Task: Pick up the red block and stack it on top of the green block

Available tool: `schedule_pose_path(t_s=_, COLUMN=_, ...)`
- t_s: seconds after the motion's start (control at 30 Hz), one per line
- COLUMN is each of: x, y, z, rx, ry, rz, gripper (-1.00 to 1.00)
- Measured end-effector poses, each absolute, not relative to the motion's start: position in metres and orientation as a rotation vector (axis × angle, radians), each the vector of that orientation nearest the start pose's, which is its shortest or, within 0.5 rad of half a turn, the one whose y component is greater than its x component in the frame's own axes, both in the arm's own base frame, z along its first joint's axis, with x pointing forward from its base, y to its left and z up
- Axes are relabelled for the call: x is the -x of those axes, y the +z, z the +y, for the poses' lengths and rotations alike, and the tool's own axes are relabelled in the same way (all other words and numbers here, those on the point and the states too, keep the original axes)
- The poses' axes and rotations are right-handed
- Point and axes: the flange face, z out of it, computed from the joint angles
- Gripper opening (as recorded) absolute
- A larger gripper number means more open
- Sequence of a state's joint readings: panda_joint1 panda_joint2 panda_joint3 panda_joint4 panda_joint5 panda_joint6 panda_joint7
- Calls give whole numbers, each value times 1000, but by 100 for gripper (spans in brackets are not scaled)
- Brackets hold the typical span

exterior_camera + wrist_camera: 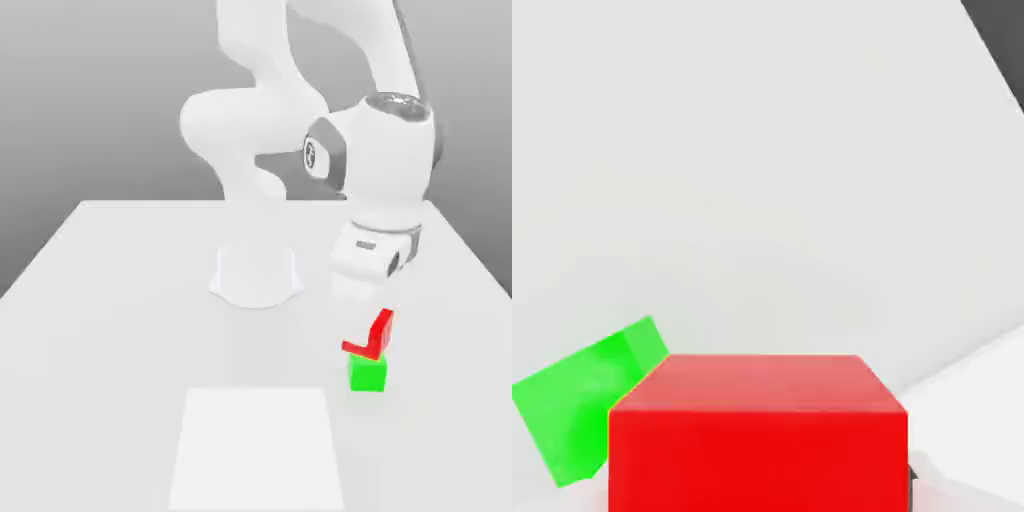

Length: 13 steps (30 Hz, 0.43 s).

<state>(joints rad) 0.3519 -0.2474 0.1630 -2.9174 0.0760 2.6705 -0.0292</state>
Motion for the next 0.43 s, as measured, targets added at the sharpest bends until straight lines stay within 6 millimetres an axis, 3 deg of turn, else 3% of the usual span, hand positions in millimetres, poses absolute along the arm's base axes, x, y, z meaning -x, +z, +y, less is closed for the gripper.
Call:
schedule_pose_path(t_s=0.1, x=-272, y=242, z=168, rx=2986, ry=3, rz=-980, gripper=-100)
schedule_pose_path(t_s=0.33, x=-268, y=190, z=169, rx=2971, ry=2, rz=-1026, gripper=-100)
schedule_pose_path(t_s=0.37, x=-267, y=183, z=168, rx=2972, ry=3, rz=-1022, gripper=100)
schedule_pose_path(t_s=0.43, x=-267, y=183, z=168, rx=2972, ry=3, rz=-1021, gripper=100)
